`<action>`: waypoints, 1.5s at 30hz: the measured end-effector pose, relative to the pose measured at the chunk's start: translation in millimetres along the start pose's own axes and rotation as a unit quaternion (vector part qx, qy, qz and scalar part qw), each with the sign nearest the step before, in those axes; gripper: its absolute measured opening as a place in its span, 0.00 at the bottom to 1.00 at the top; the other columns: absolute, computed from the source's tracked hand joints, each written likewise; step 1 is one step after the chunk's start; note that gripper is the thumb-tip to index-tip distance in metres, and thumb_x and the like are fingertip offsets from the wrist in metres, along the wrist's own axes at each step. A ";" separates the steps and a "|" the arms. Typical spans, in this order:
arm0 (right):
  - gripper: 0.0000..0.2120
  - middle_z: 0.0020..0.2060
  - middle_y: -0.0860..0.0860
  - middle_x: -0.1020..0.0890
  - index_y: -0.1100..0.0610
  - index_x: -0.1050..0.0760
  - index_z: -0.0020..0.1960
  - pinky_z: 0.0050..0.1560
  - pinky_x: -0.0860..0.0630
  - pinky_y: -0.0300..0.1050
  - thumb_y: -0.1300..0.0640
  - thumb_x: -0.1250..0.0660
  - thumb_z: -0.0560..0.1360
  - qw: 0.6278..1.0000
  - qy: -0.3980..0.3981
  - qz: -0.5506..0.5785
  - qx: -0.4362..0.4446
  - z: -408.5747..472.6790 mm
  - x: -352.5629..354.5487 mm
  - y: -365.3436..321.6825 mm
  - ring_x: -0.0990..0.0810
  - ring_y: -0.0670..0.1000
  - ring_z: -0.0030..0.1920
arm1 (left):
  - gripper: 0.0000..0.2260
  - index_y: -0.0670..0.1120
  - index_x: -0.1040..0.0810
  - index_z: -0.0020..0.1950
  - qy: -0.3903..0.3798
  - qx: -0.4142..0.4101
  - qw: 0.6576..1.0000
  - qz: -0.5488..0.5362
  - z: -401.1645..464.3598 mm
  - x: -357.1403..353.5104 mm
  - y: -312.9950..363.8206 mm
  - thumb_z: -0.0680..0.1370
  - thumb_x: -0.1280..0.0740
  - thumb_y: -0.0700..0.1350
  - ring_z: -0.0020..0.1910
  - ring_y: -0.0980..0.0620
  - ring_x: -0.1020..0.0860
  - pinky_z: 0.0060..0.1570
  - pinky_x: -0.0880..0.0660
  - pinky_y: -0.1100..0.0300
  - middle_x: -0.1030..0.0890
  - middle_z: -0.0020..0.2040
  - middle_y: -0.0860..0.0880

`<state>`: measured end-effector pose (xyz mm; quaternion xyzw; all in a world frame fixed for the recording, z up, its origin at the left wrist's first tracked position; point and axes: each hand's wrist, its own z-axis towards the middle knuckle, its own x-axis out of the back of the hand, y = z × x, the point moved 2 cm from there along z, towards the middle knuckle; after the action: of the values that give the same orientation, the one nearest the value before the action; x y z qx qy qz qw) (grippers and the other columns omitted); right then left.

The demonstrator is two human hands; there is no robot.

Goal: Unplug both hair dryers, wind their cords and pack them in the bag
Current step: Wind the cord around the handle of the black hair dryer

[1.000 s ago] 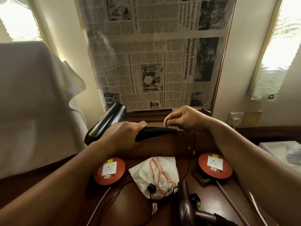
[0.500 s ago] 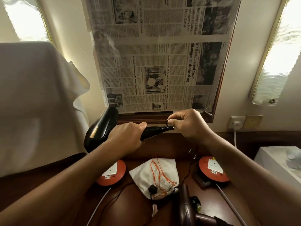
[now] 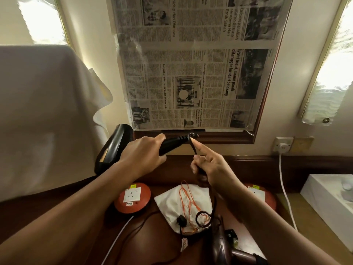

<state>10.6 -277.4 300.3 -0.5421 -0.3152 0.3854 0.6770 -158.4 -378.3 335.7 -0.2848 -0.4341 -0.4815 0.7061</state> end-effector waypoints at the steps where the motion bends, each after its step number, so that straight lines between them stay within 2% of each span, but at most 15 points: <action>1: 0.23 0.29 0.50 0.27 0.42 0.37 0.71 0.25 0.37 0.37 0.64 0.47 0.82 1.000 -0.010 0.029 -0.008 -1.1 -1.5 4.9 0.35 0.46 0.26 | 0.16 0.51 0.30 0.61 -0.002 0.001 1.000 -0.003 -2.3 -0.4 -1.6 0.75 0.33 0.51 0.41 0.46 0.21 0.36 0.26 0.55 0.20 0.44 0.48; 4: 0.17 0.30 0.53 0.29 0.49 0.28 0.65 0.24 0.38 0.39 0.64 0.45 0.81 0.990 -0.038 0.130 -0.039 -2.9 -7.3 17.9 0.37 0.47 0.24 | 0.15 0.51 0.29 0.59 -0.007 -0.001 1.000 -0.020 -8.5 -2.0 -5.2 0.74 0.33 0.51 0.41 0.46 0.20 0.40 0.24 0.53 0.19 0.44 0.48; 6: 0.11 0.30 0.54 0.31 0.57 0.27 0.58 0.24 0.39 0.39 0.63 0.45 0.81 0.983 -0.054 0.169 -0.050 -2.8 -11.7 24.5 0.38 0.48 0.25 | 0.15 0.51 0.29 0.58 -0.005 -0.010 0.999 -0.031 -12.6 -3.3 -5.5 0.74 0.33 0.51 0.42 0.45 0.20 0.40 0.23 0.51 0.19 0.44 0.47; 8: 0.09 0.30 0.53 0.32 0.59 0.26 0.55 0.24 0.39 0.39 0.61 0.43 0.80 0.980 -0.069 0.181 -0.051 -1.6 -14.4 29.1 0.38 0.48 0.25 | 0.14 0.51 0.29 0.58 -0.004 -0.013 0.999 -0.040 -16.0 -4.6 -6.2 0.74 0.33 0.51 0.41 0.45 0.20 0.40 0.23 0.51 0.19 0.43 0.48; 13: 0.15 0.26 0.53 0.37 0.60 0.25 0.47 0.23 0.47 0.37 0.49 0.42 0.78 0.979 -0.104 0.149 -0.090 1.3 -18.5 50.4 0.42 0.48 0.22 | 0.14 0.51 0.26 0.55 -0.009 -0.034 0.993 -0.109 -21.7 -4.0 -11.9 0.71 0.36 0.53 0.37 0.50 0.21 0.38 0.22 0.50 0.21 0.40 0.52; 17: 0.15 0.25 0.51 0.42 0.60 0.24 0.44 0.23 0.51 0.38 0.48 0.38 0.76 0.978 -0.095 0.152 -0.110 9.0 -11.5 68.5 0.47 0.46 0.21 | 0.15 0.52 0.25 0.57 -0.028 -0.058 0.995 -0.078 -28.2 -2.1 -10.8 0.72 0.34 0.51 0.39 0.51 0.21 0.40 0.22 0.53 0.19 0.42 0.52; 21: 0.14 0.25 0.52 0.41 0.59 0.23 0.44 0.21 0.48 0.38 0.48 0.36 0.74 0.984 -0.105 0.073 -0.124 17.6 2.2 60.1 0.44 0.45 0.21 | 0.14 0.52 0.25 0.56 -0.054 -0.075 0.992 -0.086 -36.2 -5.3 -10.7 0.72 0.32 0.53 0.40 0.52 0.21 0.38 0.26 0.59 0.19 0.42 0.53; 23: 0.13 0.26 0.54 0.36 0.59 0.21 0.44 0.20 0.44 0.38 0.49 0.34 0.73 0.985 -0.112 0.013 -0.132 22.2 11.2 55.0 0.39 0.46 0.21 | 0.15 0.54 0.26 0.52 -0.073 -0.092 0.989 -0.090 -39.7 -7.5 -8.6 0.72 0.33 0.61 0.39 0.55 0.21 0.37 0.28 0.62 0.20 0.41 0.55; 26: 0.07 0.35 0.61 0.29 0.61 0.20 0.49 0.23 0.38 0.40 0.57 0.33 0.76 0.979 -0.132 -0.059 -0.144 28.8 22.2 52.3 0.35 0.50 0.25 | 0.23 0.57 0.30 0.46 -0.110 -0.108 0.986 -0.067 -42.9 -7.3 -3.0 0.68 0.43 0.75 0.35 0.60 0.25 0.34 0.34 0.66 0.25 0.36 0.59; 29: 0.04 0.38 0.69 0.23 0.57 0.18 0.46 0.35 0.28 0.49 0.59 0.31 0.75 0.973 -0.129 -0.139 -0.132 34.9 28.2 42.3 0.26 0.57 0.32 | 0.26 0.56 0.28 0.44 -0.127 -0.110 0.985 -0.048 -43.2 -7.6 3.0 0.67 0.49 0.76 0.32 0.59 0.26 0.32 0.35 0.66 0.27 0.32 0.57; 32: 0.02 0.38 0.63 0.18 0.55 0.17 0.41 0.41 0.29 0.53 0.58 0.28 0.72 0.971 -0.095 -0.198 -0.098 41.9 34.6 24.8 0.25 0.59 0.37 | 0.29 0.55 0.26 0.47 -0.143 -0.090 0.985 -0.024 -41.4 -12.7 4.3 0.67 0.50 0.76 0.34 0.59 0.25 0.34 0.30 0.64 0.25 0.34 0.56; 36: 0.02 0.40 0.62 0.16 0.55 0.17 0.40 0.46 0.24 0.58 0.57 0.27 0.70 0.963 -0.051 -0.260 -0.051 42.9 40.4 6.9 0.21 0.62 0.39 | 0.33 0.54 0.25 0.51 -0.144 -0.074 0.986 0.042 -36.3 -21.9 1.5 0.67 0.53 0.77 0.35 0.58 0.25 0.34 0.28 0.62 0.24 0.36 0.56; 38: 0.03 0.38 0.54 0.15 0.56 0.17 0.42 0.48 0.21 0.52 0.57 0.29 0.73 0.951 -0.024 -0.309 -0.019 40.5 37.6 0.5 0.17 0.55 0.41 | 0.35 0.54 0.26 0.50 -0.146 -0.064 0.986 0.053 -34.3 -26.5 -0.7 0.65 0.56 0.78 0.35 0.58 0.25 0.35 0.27 0.61 0.23 0.38 0.55; 42: 0.04 0.38 0.49 0.17 0.54 0.19 0.43 0.39 0.23 0.35 0.57 0.32 0.76 0.922 -0.011 -0.387 0.012 31.4 22.0 -0.8 0.18 0.47 0.40 | 0.25 0.54 0.29 0.48 -0.180 -0.036 0.981 0.069 -32.5 -32.5 3.0 0.71 0.48 0.74 0.32 0.59 0.29 0.31 0.33 0.61 0.29 0.34 0.56; 45: 0.06 0.38 0.50 0.18 0.53 0.20 0.48 0.37 0.25 0.37 0.57 0.36 0.78 0.921 0.010 -0.389 0.022 23.0 14.4 5.8 0.19 0.48 0.39 | 0.22 0.55 0.32 0.46 -0.171 -0.014 0.982 0.073 -30.7 -35.4 2.7 0.73 0.47 0.73 0.34 0.57 0.28 0.32 0.31 0.60 0.28 0.36 0.56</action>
<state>-2.6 -253.1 299.6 -0.3654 -0.4862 0.0931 0.7883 -151.2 -387.1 290.2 -0.4041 -0.5196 -0.3791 0.6503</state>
